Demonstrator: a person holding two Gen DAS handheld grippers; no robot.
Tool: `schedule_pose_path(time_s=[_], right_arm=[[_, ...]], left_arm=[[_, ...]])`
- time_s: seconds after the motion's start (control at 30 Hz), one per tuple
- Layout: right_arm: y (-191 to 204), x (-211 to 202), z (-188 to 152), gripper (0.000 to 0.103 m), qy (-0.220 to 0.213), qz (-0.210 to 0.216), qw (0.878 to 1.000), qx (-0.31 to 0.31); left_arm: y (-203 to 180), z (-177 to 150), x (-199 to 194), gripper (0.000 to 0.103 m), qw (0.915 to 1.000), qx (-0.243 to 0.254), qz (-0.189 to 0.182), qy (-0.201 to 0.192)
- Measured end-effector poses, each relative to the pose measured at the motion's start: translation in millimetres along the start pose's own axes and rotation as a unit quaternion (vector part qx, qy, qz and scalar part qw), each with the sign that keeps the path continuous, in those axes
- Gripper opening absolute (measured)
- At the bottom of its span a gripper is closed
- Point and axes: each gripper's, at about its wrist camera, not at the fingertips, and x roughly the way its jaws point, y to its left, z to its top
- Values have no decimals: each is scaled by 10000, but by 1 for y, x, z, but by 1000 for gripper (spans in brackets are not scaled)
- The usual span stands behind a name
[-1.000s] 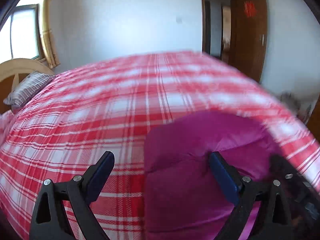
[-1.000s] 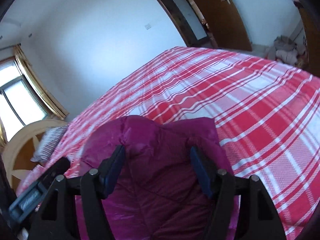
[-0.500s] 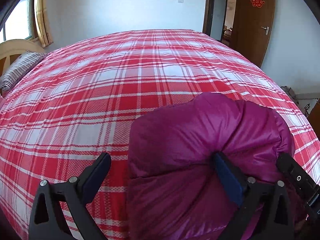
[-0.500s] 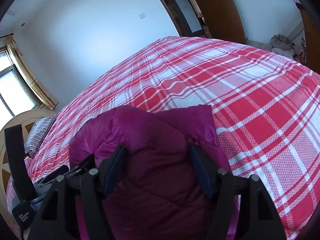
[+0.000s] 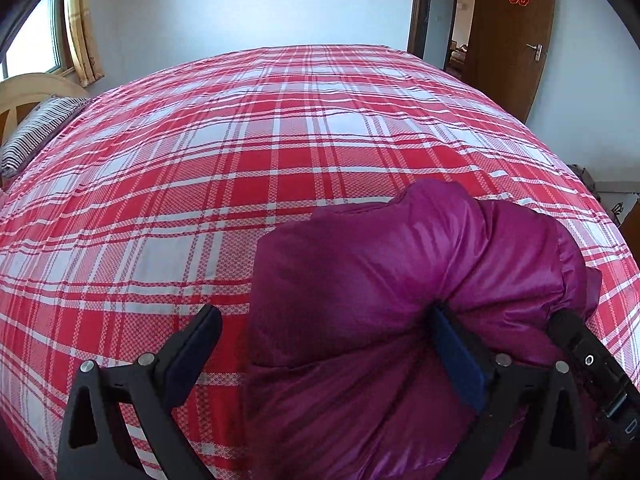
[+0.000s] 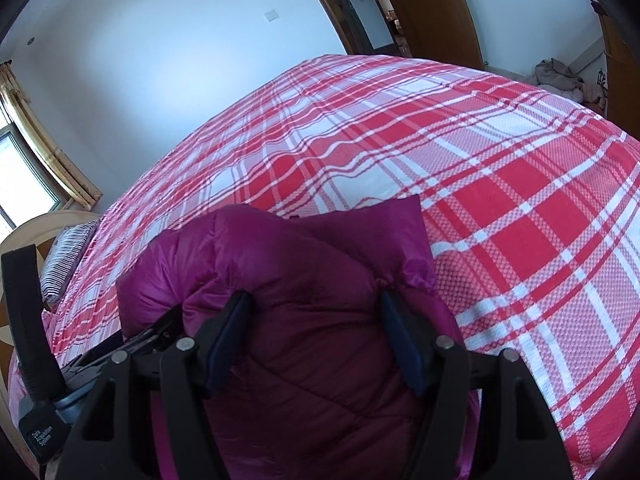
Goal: Fold large clothes
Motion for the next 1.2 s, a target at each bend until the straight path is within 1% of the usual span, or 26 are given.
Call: schedule_pose_path(time_s=[0.67,0.9,0.97,1.03,1.1,1.2], right_arm=[[3,5,0,71,51,-196,9997,-121],[5,7,-1,72,47,-254,9995,-169],[6,7,-1,73,58,-263,9995,-183],[6,8,-1,74,62,-248,9995,-196],[5,9,-1,74,58,-221,9995,-197],[3,8,-1,74,37,-164,9997,-163]], left_arm=[[5,0,6,102,9998,-133,-162,71],[7,0,7,102,9995,-194,-250,97],[9,0,5,102,9992,-222,-325,114],[17,-1,-2,102,9983,-276,-501,143],[27,-7,-15,102,9973,-397,-598,133],[43,-22,-41,102,9958,-499,-762,-98]])
